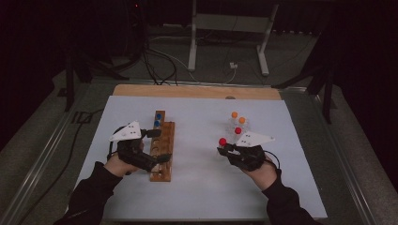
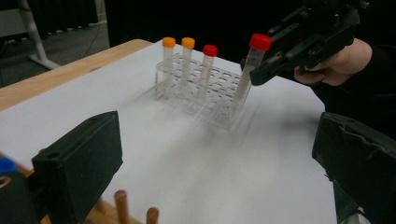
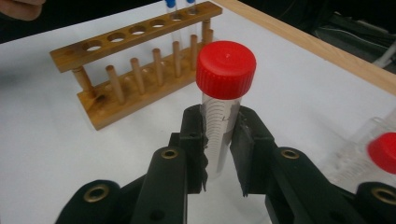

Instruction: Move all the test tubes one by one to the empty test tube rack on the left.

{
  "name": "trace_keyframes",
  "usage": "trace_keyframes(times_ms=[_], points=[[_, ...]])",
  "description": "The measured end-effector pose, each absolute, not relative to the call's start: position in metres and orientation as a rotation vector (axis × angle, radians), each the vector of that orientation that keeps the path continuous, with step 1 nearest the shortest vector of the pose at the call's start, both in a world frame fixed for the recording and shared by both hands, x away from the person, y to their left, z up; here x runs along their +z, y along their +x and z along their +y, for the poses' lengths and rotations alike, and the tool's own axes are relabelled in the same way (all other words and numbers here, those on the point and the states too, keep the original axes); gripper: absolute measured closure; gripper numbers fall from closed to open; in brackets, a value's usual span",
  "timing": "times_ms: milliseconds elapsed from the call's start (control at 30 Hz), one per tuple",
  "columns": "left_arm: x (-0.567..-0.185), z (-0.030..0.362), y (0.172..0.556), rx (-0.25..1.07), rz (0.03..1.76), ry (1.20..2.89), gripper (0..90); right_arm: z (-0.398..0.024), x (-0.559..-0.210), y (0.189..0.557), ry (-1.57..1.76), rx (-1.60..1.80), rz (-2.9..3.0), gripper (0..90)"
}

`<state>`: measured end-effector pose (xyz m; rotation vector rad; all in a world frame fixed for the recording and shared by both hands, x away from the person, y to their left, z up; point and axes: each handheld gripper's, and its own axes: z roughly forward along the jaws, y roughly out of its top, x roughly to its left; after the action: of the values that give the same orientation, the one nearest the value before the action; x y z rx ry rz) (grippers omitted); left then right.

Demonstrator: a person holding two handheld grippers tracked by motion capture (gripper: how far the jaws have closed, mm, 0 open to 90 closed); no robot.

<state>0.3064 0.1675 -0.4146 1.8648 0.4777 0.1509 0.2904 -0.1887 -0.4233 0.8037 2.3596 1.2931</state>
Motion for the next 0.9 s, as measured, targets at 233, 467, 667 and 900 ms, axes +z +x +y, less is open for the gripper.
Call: trace_keyframes(times_ms=[233,467,667,900], points=[[-0.416,0.151,0.309,0.12,0.439,1.882,3.5,-0.174,-0.43,0.285,0.767,1.305,2.41,74.7],[-0.415,0.132,0.308,0.084,0.385,1.895,8.4,-0.164,-0.435,0.285,0.752,1.31,2.444,74.7],[-0.411,0.116,0.305,0.065,0.326,1.905,15.5,-0.16,-0.435,0.283,0.741,1.311,2.454,74.7],[-0.409,0.098,0.304,0.051,0.276,1.916,22.7,-0.158,-0.436,0.282,0.73,1.312,2.461,74.7]])
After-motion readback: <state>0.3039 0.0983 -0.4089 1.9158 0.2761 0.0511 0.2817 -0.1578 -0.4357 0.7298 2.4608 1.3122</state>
